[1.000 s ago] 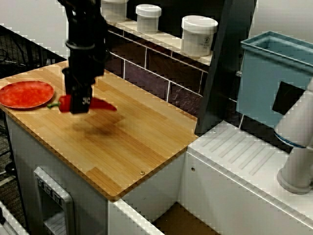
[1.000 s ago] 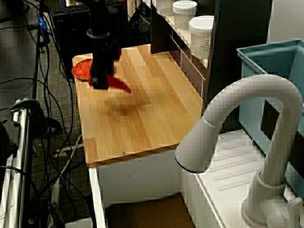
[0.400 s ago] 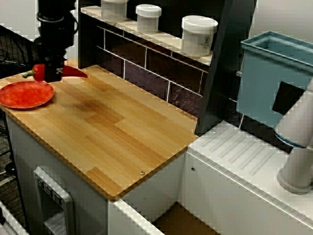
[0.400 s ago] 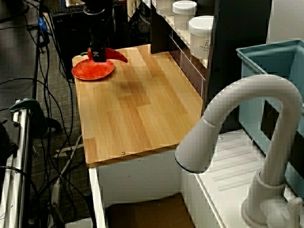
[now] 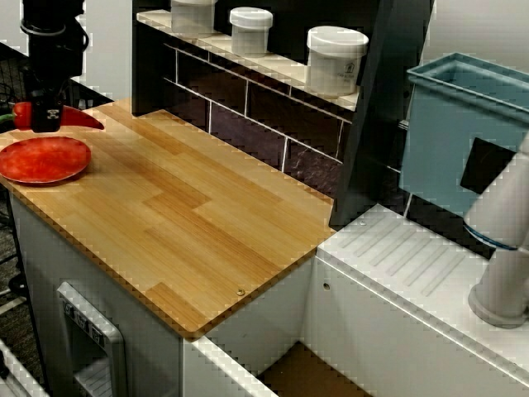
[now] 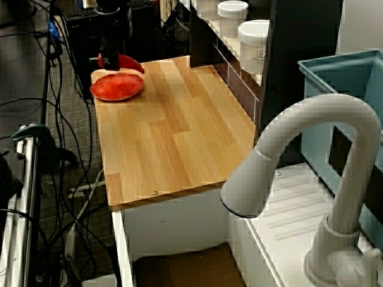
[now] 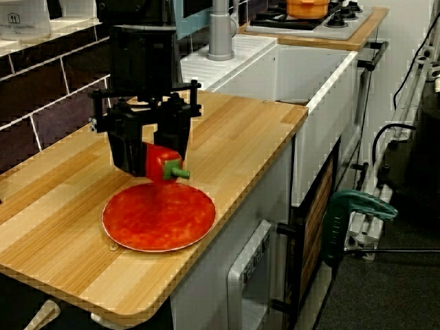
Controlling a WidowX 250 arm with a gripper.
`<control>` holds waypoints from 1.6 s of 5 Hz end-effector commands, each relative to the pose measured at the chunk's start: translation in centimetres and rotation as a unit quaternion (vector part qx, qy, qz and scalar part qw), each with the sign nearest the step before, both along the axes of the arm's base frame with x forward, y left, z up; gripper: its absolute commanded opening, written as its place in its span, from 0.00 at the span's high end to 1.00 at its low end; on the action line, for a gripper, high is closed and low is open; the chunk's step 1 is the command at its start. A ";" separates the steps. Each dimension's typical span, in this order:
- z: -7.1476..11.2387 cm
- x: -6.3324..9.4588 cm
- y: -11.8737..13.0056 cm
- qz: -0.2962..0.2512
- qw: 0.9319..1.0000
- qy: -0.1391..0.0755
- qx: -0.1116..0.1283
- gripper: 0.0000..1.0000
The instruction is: Put the object on the plate
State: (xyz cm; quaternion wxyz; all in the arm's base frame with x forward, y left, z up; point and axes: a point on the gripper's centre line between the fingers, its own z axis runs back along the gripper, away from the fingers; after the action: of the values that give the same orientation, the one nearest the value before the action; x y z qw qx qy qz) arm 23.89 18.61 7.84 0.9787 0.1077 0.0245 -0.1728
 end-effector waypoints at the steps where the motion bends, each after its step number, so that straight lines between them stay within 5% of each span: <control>1: -0.1 -0.8 1.7 -0.006 1.000 -0.001 0.016 1.00; 2: -1.5 -0.6 1.5 0.003 1.000 0.005 0.023 0.22; 3: -1.9 -0.1 1.3 0.011 1.000 0.011 0.017 0.00; 5: -1.8 0.3 1.0 0.011 1.000 0.013 0.008 0.00; 8: 2.3 0.8 1.6 0.013 0.999 0.009 -0.029 0.00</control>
State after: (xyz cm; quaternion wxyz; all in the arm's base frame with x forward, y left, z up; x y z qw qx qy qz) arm 24.22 19.52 7.53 0.9837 0.0514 0.0558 -0.1631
